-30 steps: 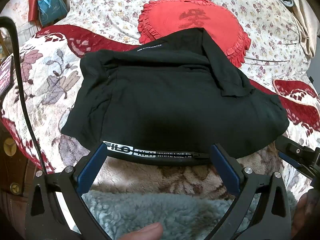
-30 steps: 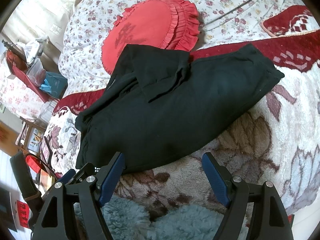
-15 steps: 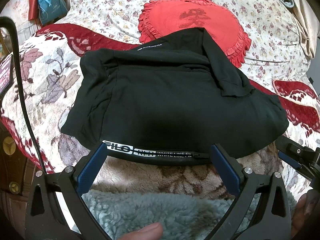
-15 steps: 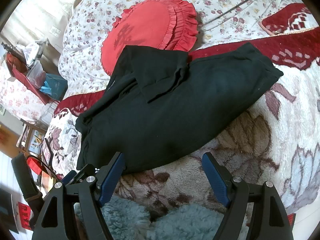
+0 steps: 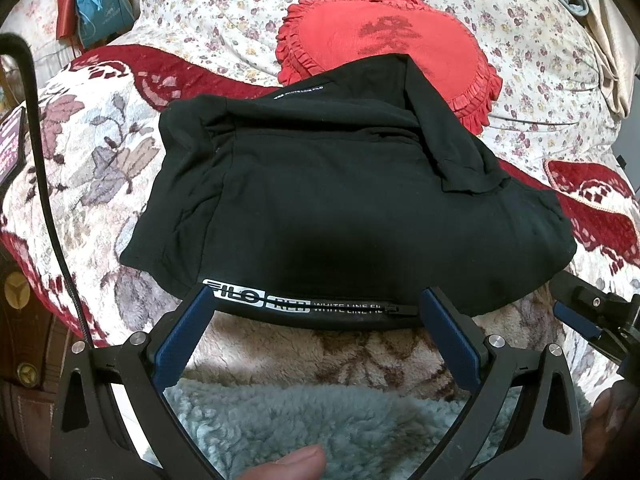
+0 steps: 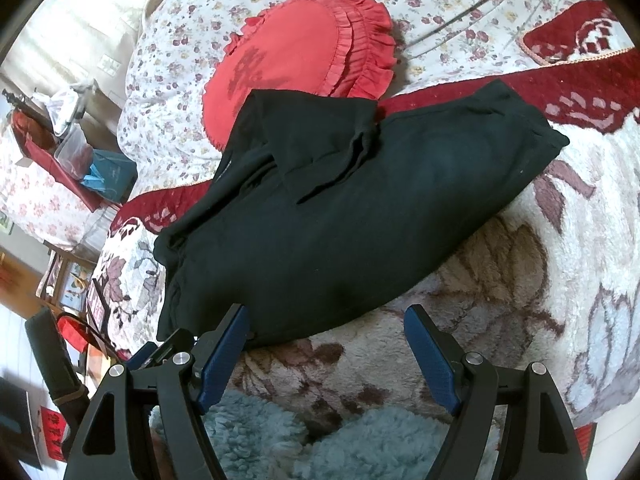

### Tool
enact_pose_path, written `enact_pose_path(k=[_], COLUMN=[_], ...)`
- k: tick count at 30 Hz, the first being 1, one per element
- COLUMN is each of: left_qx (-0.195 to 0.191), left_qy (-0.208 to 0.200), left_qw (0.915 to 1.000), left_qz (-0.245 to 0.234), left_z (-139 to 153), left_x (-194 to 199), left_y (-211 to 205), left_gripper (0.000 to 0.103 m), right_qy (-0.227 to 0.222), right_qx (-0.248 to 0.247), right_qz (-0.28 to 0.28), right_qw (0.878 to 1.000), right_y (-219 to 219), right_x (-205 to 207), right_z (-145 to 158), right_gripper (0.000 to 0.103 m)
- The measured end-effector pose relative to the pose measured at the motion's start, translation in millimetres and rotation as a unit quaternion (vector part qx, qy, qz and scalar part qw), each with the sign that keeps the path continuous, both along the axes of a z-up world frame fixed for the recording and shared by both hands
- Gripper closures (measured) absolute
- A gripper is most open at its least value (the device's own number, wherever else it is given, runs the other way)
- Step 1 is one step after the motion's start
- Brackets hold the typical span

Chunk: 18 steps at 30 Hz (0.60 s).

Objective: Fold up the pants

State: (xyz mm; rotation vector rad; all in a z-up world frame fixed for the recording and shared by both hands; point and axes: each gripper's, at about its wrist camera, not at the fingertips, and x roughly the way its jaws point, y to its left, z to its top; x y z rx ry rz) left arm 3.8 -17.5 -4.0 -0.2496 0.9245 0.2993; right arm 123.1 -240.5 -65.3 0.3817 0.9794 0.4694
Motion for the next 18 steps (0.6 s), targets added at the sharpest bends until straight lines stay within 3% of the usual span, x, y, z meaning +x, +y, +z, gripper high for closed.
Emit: enact_pose_path(k=[18], left_qx=[-0.013], left_qy=[0.002], left_qw=[0.9999], left_qz=[0.002], left_z=[-2.1], left_x=[-2.2], left_y=[-2.0], left_gripper=[0.001], right_qy=[-0.001], right_qx=[0.018], right_qz=[-0.016], right_qw=[1.000], right_y=[-5.1], right_x=[-4.3], right_z=[2.4], right_gripper=[0.024])
